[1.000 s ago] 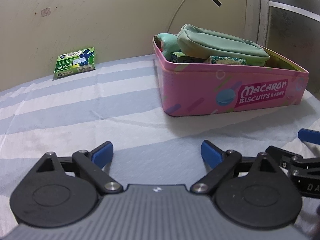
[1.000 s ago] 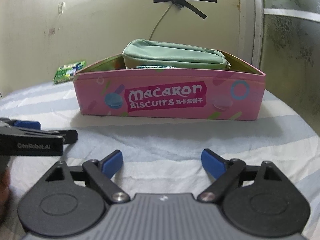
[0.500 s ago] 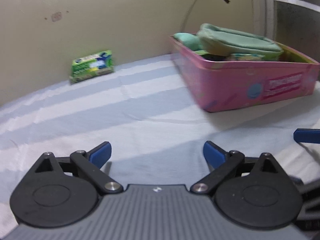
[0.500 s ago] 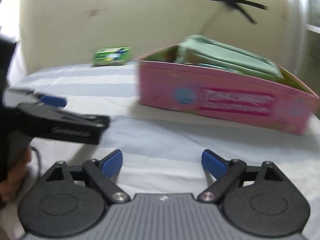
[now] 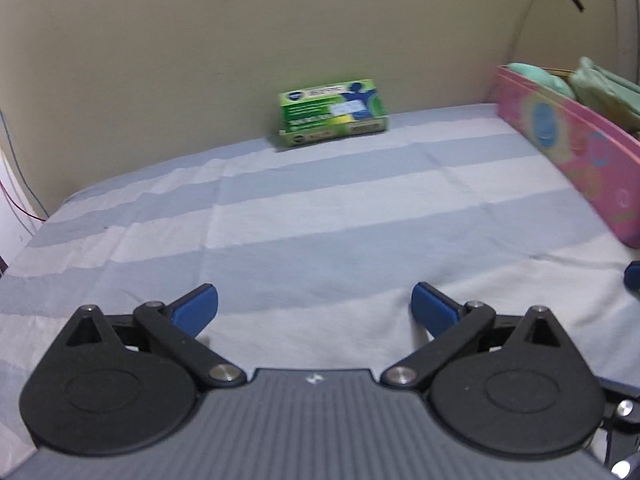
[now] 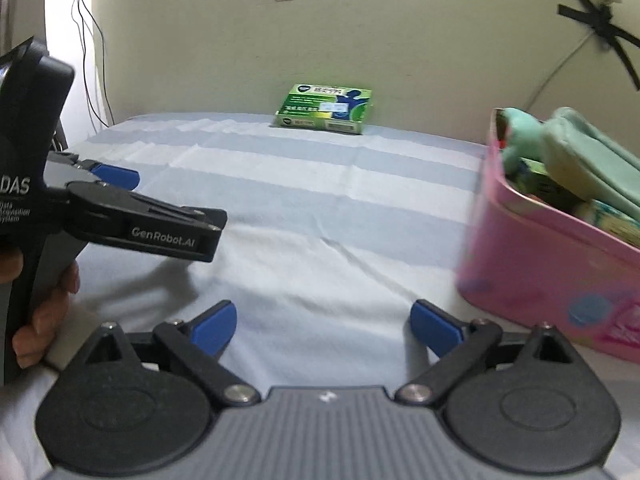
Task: Organize objects
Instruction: 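Move the right gripper to the green medicine box, then grasp the green medicine box with the right gripper and lift it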
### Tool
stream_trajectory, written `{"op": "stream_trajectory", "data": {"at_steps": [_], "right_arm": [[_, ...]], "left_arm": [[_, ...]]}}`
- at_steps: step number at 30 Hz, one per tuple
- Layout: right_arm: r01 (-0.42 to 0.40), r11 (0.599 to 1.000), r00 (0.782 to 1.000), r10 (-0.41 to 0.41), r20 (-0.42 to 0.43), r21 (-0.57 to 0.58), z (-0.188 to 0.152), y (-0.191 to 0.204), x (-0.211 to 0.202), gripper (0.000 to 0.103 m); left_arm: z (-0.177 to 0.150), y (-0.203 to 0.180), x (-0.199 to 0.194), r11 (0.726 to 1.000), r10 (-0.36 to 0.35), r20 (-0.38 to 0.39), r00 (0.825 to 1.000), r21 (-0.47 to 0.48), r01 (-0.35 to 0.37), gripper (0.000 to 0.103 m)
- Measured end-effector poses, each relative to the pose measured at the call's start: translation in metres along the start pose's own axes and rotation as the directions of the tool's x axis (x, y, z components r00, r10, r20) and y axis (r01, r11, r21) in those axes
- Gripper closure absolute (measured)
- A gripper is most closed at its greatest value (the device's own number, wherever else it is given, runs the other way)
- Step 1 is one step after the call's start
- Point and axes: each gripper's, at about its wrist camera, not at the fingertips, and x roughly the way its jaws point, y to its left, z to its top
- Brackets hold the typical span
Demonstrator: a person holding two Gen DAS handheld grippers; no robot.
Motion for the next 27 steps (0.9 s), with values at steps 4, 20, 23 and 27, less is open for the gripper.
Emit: {"op": "stream_trajectory", "data": {"at_steps": [4,20,23,27], "right_arm": [[-0.009,1.0,1.0,0.009,-0.011,0.002,0.015,0.006,0.016,0.003],[-0.02,0.987,0.999,0.012,0.049,0.161,0.143,-0.002,0.122,0.01],[-0.007,0.976,0.998,-0.008,0.066,0.219,0.175,-0.01,0.156,0.009],[-0.037,0.945,0.997,0.016,0.069,0.326,0.201,-0.034,0.202,0.009]], "left_arm": [[0.005,0.015,0.011,1.0,0.005,-0.001,1.0,-0.015,-0.005,0.0],[0.005,0.114,0.044,0.887,-0.022,-0.001,1.0,-0.462,0.019,0.0],[0.008,0.109,0.045,0.9,-0.034,-0.008,0.999,-0.434,0.028,0.0],[0.01,0.111,0.047,0.899,-0.051,-0.007,0.999,-0.435,0.043,0.0]]}}
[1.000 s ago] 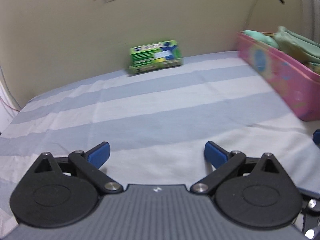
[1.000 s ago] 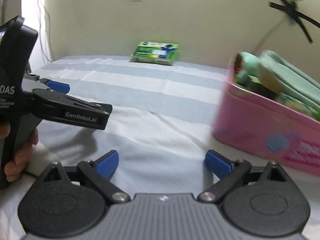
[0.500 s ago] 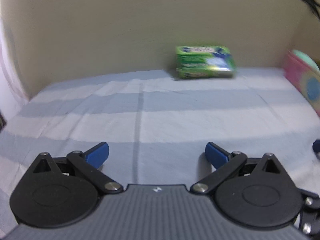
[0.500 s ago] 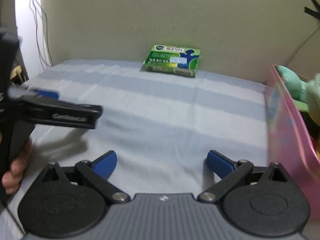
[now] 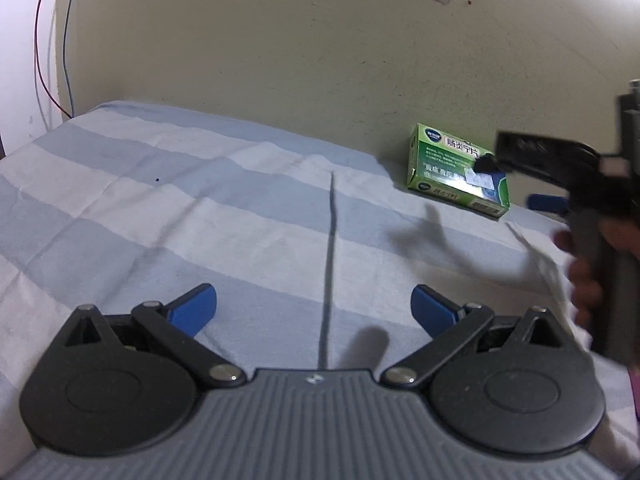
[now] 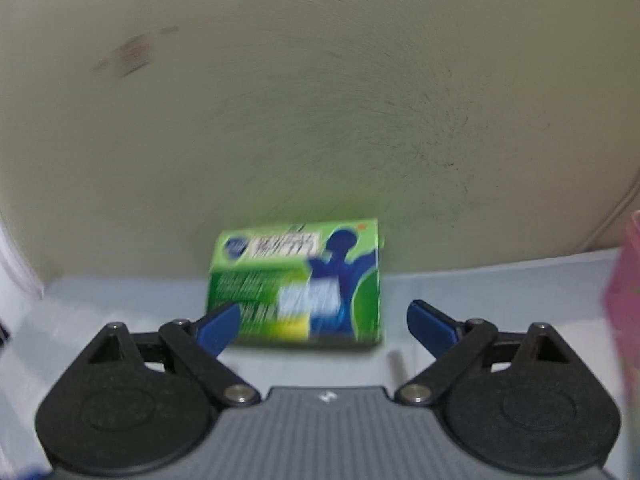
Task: Organize objects
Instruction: 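Grasp the green medicine box with the right gripper and lift it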
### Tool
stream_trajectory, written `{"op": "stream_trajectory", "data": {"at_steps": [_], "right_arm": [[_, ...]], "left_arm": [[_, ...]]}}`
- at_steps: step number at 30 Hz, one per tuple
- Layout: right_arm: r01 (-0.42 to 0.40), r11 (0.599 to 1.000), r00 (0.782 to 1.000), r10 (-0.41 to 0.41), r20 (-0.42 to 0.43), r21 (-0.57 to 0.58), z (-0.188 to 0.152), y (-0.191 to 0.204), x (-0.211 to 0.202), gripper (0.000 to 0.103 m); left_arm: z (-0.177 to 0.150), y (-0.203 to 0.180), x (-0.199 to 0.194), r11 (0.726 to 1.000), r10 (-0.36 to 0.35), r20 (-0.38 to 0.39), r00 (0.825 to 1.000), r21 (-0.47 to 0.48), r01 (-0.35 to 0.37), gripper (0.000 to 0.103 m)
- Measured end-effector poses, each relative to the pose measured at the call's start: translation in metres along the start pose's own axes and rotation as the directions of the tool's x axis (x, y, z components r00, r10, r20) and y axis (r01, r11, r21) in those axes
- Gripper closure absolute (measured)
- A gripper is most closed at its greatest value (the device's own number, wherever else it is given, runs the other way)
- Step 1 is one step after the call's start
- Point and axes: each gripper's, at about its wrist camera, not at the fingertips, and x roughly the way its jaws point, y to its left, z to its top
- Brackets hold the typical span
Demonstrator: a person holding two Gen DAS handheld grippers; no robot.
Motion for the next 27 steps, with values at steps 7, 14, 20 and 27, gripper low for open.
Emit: {"op": "stream_trajectory", "data": {"at_steps": [7,14,20,27], "right_arm": [[-0.187,0.959,0.98,0.198,-0.027,0.214,0.012,-0.046,0.049,0.008],[-0.233,0.928,0.963,0.261,-0.06,0.292,-0.002,-0.042,0.044,0.05],[-0.299,0.869,0.936,0.348,-0.059,0.394,-0.043,-0.04,-0.003,0.061],[-0.344,0.848,0.907,0.411,-0.092,0.403,-0.096,-0.036,-0.083,0.075]], "left_arm": [[0.002,0.001,0.001,1.0,-0.005,-0.003,1.0,-0.007,0.005,0.0],[0.004,0.006,0.006,0.999,-0.006,0.005,1.0,-0.036,0.006,0.0],[0.009,0.016,0.007,0.997,0.025,0.014,1.0,-0.074,-0.024,0.0],[0.019,0.036,-0.009,0.991,0.011,0.146,0.989,-0.133,0.009,0.0]]}}
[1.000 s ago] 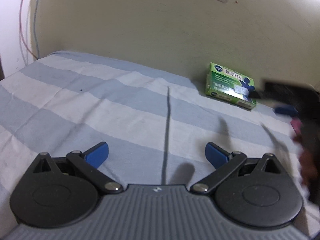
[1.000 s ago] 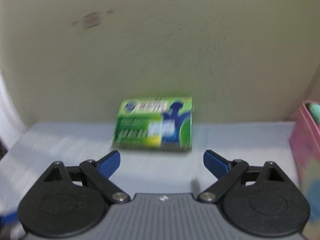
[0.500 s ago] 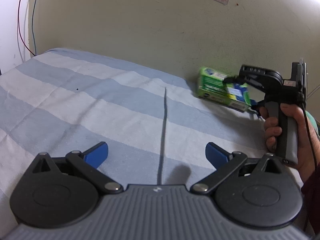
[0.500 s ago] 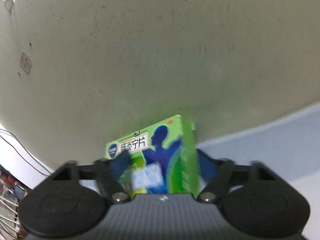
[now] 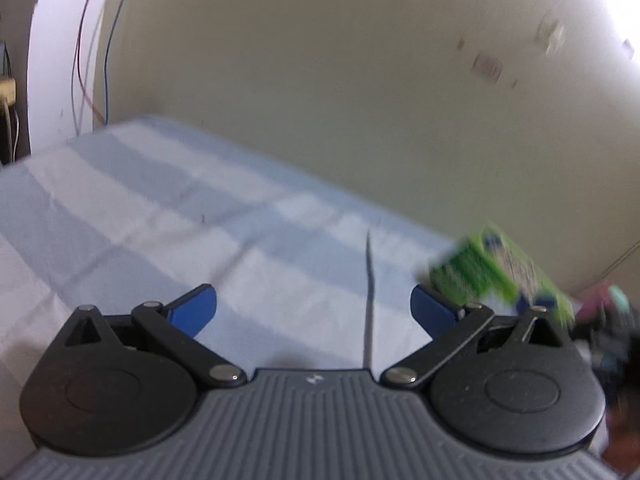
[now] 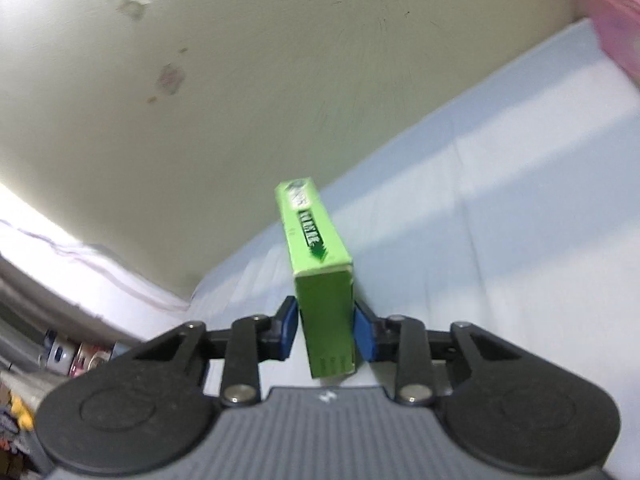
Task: Organize objects
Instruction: 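Grasp the green medicine box with the right gripper and lift it, then carry the box toward the tin and set it on the sheet beside it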
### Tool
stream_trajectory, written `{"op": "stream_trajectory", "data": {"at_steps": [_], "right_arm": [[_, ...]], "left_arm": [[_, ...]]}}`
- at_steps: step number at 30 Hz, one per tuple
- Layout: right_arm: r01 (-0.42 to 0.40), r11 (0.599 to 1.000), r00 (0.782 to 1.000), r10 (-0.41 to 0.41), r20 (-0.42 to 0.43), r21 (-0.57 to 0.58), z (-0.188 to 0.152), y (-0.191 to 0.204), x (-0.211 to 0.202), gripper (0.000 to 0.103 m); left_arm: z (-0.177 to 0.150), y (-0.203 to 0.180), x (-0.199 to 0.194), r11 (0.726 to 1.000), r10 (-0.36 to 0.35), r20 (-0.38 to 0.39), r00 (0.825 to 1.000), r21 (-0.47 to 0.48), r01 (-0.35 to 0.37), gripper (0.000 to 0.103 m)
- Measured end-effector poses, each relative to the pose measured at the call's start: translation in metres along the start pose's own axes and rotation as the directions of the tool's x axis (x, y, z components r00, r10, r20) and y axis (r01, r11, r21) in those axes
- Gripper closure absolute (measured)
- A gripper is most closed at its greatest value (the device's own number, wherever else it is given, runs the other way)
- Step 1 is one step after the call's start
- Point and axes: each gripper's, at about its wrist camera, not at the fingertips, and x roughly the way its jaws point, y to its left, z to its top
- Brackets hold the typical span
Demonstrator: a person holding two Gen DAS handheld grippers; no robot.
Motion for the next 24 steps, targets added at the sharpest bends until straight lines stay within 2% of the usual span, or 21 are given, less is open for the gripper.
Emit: {"op": "stream_trajectory", "data": {"at_steps": [3,5,6,8,10,12,14,15,16,17,19,20,21,22,24], "right_arm": [[-0.018,1.0,1.0,0.018,-0.024,-0.006,-0.029,0.001,-0.05,0.075],[-0.027,1.0,0.999,0.027,-0.04,-0.005,-0.049,-0.006,-0.085,0.075],[-0.033,0.999,0.998,0.033,-0.05,0.001,-0.06,-0.008,-0.104,0.075],[-0.033,0.999,0.997,0.035,-0.066,0.025,-0.079,-0.023,-0.141,0.075],[-0.017,0.999,0.998,0.02,-0.059,0.045,-0.094,-0.04,-0.181,0.074],[0.015,0.996,0.999,-0.012,-0.032,0.093,-0.108,-0.056,-0.229,0.068],[0.104,0.986,0.993,-0.11,0.037,0.131,-0.121,-0.078,-0.272,0.063],[0.161,0.977,0.981,-0.174,0.082,0.142,-0.127,-0.087,-0.292,0.058],[0.235,0.961,0.957,-0.255,0.141,0.149,-0.129,-0.092,-0.308,0.055],[0.334,0.932,0.908,-0.358,0.22,0.14,-0.133,-0.095,-0.329,0.051],[0.509,0.855,0.79,-0.511,0.34,0.103,-0.141,-0.09,-0.353,0.044],[0.553,0.83,0.753,-0.536,0.381,0.074,-0.142,-0.082,-0.355,0.041],[0.55,0.834,0.757,-0.52,0.396,0.043,-0.15,-0.084,-0.366,0.036],[0.533,0.846,0.773,-0.492,0.4,0.01,-0.154,-0.082,-0.367,0.034],[0.518,0.852,0.804,-0.452,0.386,-0.08,-0.158,-0.072,-0.356,0.029]], "left_arm": [[0.0,-0.002,-0.009,0.997,-0.076,0.052,0.996,0.017,0.075,0.0],[-0.004,-0.006,-0.01,0.984,-0.176,0.04,0.984,0.035,0.175,0.0],[-0.006,-0.01,-0.01,0.971,-0.234,0.02,0.972,0.046,0.233,0.0],[-0.014,-0.02,-0.011,0.93,-0.36,-0.043,0.932,0.065,0.362,0.0],[-0.025,-0.036,-0.015,0.877,-0.46,-0.109,0.881,0.097,0.47,0.0],[-0.039,-0.059,-0.022,0.828,-0.517,-0.167,0.84,0.15,0.54,0.0],[-0.055,-0.087,-0.031,0.778,-0.547,-0.224,0.807,0.222,0.588,0.0],[-0.062,-0.099,-0.035,0.757,-0.553,-0.244,0.797,0.253,0.603,0.0],[-0.072,-0.111,-0.043,0.734,-0.558,-0.266,0.786,0.283,0.617,0.0],[-0.08,-0.124,-0.045,0.712,-0.563,-0.291,0.774,0.305,0.633,0.0],[-0.093,-0.145,-0.05,0.681,-0.569,-0.335,0.751,0.32,0.658,0.0],[-0.102,-0.156,-0.052,0.665,-0.577,-0.356,0.736,0.319,0.675,0.0],[-0.109,-0.165,-0.055,0.651,-0.583,-0.368,0.725,0.321,0.687,0.0],[-0.115,-0.175,-0.058,0.64,-0.584,-0.374,0.721,0.335,0.692,0.0],[-0.126,-0.188,-0.06,0.632,-0.573,-0.383,0.725,0.357,0.688,0.0]]}}
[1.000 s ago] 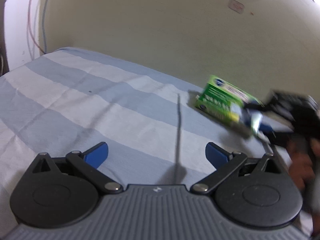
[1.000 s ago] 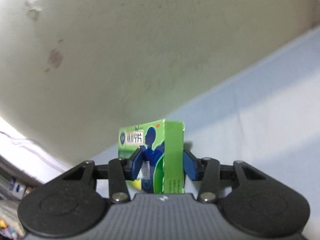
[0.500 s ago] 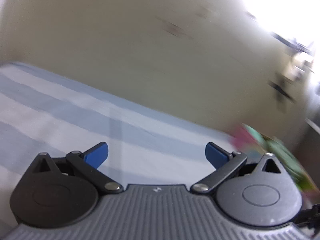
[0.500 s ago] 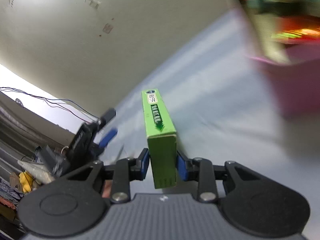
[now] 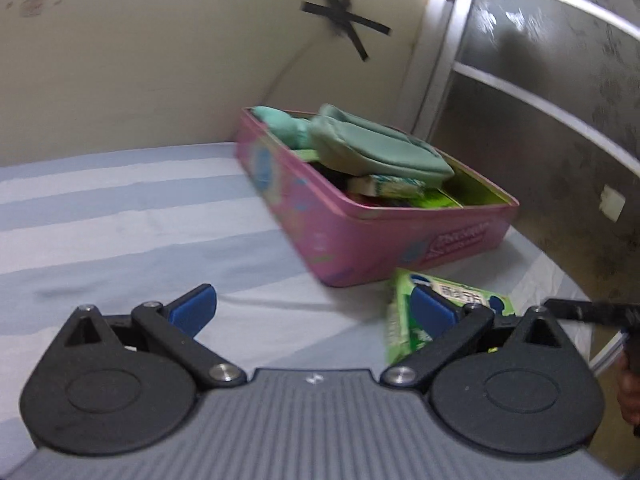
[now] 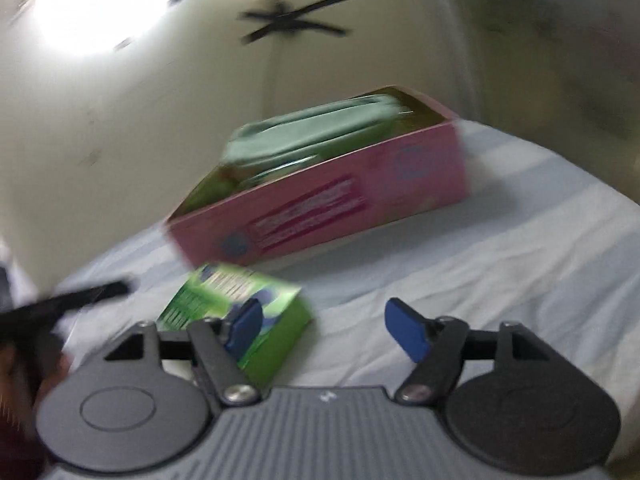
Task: Organize objects
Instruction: 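Carry the box toward the tin and set it on the sheet beside it, then grasp the medicine box with the left gripper while the right gripper grips its other end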
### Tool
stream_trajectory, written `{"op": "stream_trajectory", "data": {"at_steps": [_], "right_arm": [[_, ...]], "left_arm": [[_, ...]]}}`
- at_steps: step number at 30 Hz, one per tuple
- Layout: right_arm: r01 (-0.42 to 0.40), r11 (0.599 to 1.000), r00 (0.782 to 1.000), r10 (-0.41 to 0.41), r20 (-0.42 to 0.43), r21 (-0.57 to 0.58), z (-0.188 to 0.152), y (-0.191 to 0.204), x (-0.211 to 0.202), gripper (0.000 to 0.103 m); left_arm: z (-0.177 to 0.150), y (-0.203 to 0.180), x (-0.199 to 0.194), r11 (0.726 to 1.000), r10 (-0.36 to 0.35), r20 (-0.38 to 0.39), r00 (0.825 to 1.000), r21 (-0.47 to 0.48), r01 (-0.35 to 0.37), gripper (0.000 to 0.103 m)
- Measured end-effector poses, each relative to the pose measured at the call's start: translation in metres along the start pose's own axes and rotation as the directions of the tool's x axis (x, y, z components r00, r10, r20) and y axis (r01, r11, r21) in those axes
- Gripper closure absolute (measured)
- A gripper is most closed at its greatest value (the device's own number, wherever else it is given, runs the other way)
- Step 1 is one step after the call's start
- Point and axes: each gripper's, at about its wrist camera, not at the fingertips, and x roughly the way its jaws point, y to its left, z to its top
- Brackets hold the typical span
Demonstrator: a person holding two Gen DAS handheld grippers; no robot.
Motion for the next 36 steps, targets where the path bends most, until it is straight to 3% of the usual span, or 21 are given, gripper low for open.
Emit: {"op": "stream_trajectory", "data": {"at_steps": [3,8,16,22,29,36], "right_arm": [[-0.029,0.992,1.0,0.027,-0.013,-0.121,-0.013,0.028,0.01,0.026],[-0.035,0.97,0.999,0.029,-0.029,-0.242,-0.031,0.053,0.024,0.026],[0.007,0.94,1.0,-0.006,0.004,-0.341,-0.037,0.058,0.034,0.025],[0.033,0.937,0.999,-0.022,0.035,-0.347,-0.038,0.052,0.037,0.025],[0.094,0.96,0.994,-0.078,0.071,-0.264,-0.03,0.026,0.03,0.025],[0.047,0.961,0.998,-0.034,0.055,-0.272,-0.031,0.025,0.028,0.023]], "left_arm": [[-0.001,-0.017,0.014,1.0,-0.018,-0.043,0.999,-0.002,0.018,0.0],[-0.007,-0.045,0.018,0.999,0.02,-0.056,0.998,0.047,-0.017,0.0],[-0.013,-0.07,0.035,0.988,0.149,-0.082,0.985,0.059,-0.144,0.0],[-0.013,-0.072,0.035,0.983,0.182,-0.091,0.979,0.011,-0.182,0.0],[-0.014,-0.085,0.038,0.983,0.183,-0.099,0.978,0.038,-0.18,0.0],[-0.013,-0.094,0.039,0.979,0.202,-0.105,0.974,0.058,-0.197,0.0]]}}
